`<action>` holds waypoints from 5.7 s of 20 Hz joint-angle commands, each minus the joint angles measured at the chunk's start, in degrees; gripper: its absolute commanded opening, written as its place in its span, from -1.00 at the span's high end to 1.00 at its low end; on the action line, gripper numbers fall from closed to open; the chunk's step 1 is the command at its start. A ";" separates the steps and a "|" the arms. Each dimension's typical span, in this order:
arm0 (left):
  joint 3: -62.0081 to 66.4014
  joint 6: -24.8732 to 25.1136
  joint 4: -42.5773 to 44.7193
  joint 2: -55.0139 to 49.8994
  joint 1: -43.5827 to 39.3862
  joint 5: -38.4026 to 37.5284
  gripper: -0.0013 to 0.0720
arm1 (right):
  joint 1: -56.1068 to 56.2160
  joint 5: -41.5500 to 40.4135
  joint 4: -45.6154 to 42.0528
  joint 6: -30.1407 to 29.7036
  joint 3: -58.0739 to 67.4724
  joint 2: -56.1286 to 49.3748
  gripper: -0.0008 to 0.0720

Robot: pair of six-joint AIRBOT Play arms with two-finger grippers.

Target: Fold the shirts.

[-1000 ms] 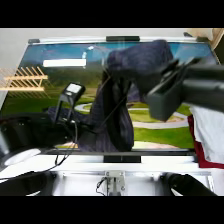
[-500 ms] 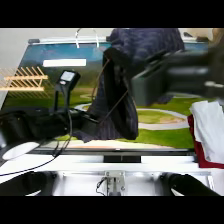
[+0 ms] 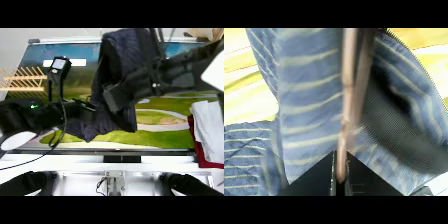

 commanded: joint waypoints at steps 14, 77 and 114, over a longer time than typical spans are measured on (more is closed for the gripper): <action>0.00 14.25 -0.28 0.00 0.98 -1.42 0.82 | -57.92 -1.97 26.47 -19.02 0.04 -10.97 -0.39; 8.37 12.48 -7.80 8.79 31.50 -11.43 -0.83 | -20.26 -1.64 -6.05 -31.58 0.00 -6.67 0.74; 7.78 0.48 10.32 -2.58 21.33 1.99 0.81 | -14.91 6.78 -5.92 -27.06 0.00 -5.62 0.74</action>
